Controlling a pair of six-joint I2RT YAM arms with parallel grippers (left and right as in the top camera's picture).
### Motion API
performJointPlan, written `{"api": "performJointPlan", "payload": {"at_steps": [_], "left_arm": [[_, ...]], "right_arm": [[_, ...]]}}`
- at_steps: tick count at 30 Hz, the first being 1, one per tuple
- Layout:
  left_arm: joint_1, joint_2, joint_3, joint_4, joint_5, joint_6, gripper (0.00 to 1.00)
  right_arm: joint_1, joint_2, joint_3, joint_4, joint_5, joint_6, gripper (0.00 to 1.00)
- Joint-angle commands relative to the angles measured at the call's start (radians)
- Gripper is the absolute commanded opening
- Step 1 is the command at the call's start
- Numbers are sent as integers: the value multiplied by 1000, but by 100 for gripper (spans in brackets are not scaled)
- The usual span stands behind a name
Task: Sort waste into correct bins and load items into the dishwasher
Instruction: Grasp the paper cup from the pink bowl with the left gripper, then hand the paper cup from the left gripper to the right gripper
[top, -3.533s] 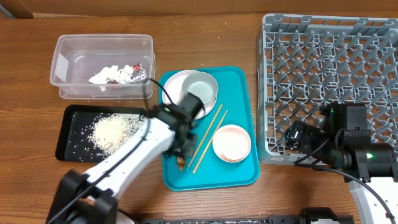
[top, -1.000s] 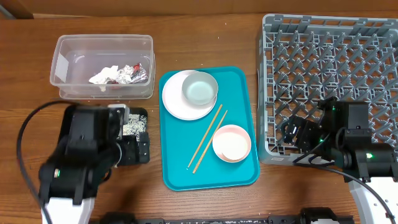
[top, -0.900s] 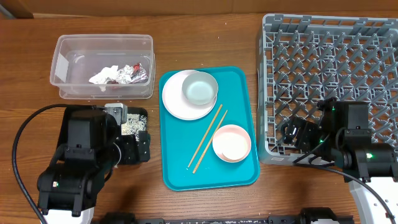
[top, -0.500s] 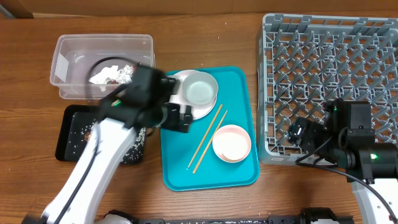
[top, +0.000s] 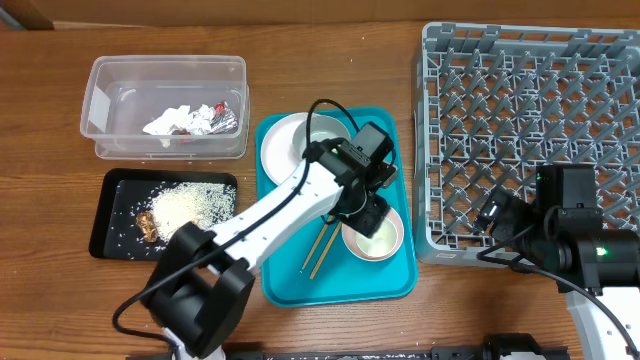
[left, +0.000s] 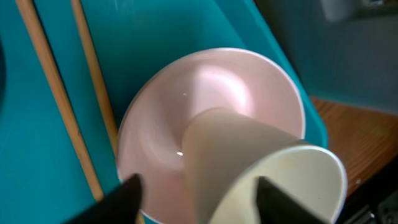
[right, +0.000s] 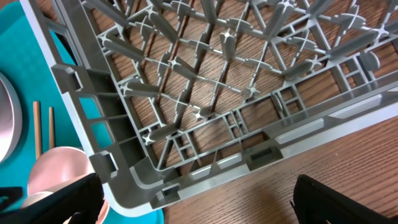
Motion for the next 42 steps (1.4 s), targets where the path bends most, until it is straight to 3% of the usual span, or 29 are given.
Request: {"api": "performJointPlan", "payload": {"at_steps": [1,6,10,14,17,20,22,24,28,34,42], "left_arm": [[0,33,18,5,0,-10,24],[0,32,18,0,-17,-11,4],[24,24,50,-26,-43,-15,4],[136,9,192,-111,-30,-15,4],[246,0,282,-142,121,-15,4],[359,1,301,-100,431,-44,4],[417,6,298,-80,615,-137,4],[484,15,297,-6,935,-180,4],[498,15,297,127,1174,-141,4],[469,15,297,152,1194,-137,4],[400,15,297,160,1190,-138,4]], "right_arm": [[1,-5,31,-2,18,12,100],[1,-5,31,-14,18,12,100],[1,-5,31,-15,18,12,100],[1,-5,31,14,47,13,100],[1,-5,31,64,85,24,100],[1,0,31,133,53,22,100],[1,14,31,196,-71,-40,100],[2,59,31,320,-479,-238,100],[2,132,31,441,-1016,-433,100],[2,211,31,624,-1320,-461,100],[2,214,31,772,-1333,-453,100]]}}
